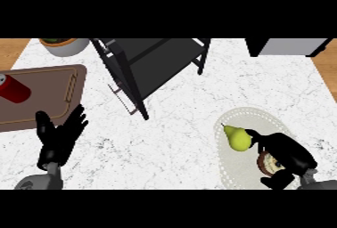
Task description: Pick the cupcake from the placemat and place it in the tiered shelf
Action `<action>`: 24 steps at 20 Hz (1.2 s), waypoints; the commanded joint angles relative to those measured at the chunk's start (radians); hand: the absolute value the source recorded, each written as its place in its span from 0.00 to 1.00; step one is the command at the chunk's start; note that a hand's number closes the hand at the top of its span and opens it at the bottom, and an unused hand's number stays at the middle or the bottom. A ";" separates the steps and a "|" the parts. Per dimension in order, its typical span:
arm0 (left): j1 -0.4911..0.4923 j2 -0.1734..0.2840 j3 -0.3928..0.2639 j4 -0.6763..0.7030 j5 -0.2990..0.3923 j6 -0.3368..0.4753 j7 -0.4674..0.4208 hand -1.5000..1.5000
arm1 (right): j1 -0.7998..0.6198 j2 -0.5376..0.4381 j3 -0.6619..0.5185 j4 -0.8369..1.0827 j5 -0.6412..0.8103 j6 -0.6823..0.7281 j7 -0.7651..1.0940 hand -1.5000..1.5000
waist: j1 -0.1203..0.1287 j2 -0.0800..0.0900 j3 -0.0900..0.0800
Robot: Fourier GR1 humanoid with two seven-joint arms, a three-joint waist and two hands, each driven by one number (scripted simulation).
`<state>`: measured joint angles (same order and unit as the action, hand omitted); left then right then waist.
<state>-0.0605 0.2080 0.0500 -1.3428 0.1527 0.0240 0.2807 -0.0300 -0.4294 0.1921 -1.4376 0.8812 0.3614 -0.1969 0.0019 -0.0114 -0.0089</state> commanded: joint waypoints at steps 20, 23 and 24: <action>0.000 -0.019 0.014 0.033 -0.021 -0.008 -0.017 0.50 | -0.216 0.425 0.291 -0.478 -0.172 0.215 0.272 1.00 | 0.000 0.009 0.008; 0.045 -0.030 0.001 0.007 -0.028 -0.013 -0.042 0.50 | -0.262 0.427 0.240 -0.624 -0.256 0.224 0.431 1.00 | -0.001 0.007 0.008; 0.012 -0.015 -0.001 -0.011 -0.030 -0.007 0.017 0.50 | -0.398 0.428 0.165 -0.576 -0.335 0.249 0.508 1.00 | 0.009 0.009 0.008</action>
<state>-0.0584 0.1937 0.0601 -1.3415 0.1319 0.0105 0.2618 -0.2818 -0.0261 0.4370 -1.9442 0.6768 0.5840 0.1372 0.0063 -0.0060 0.0021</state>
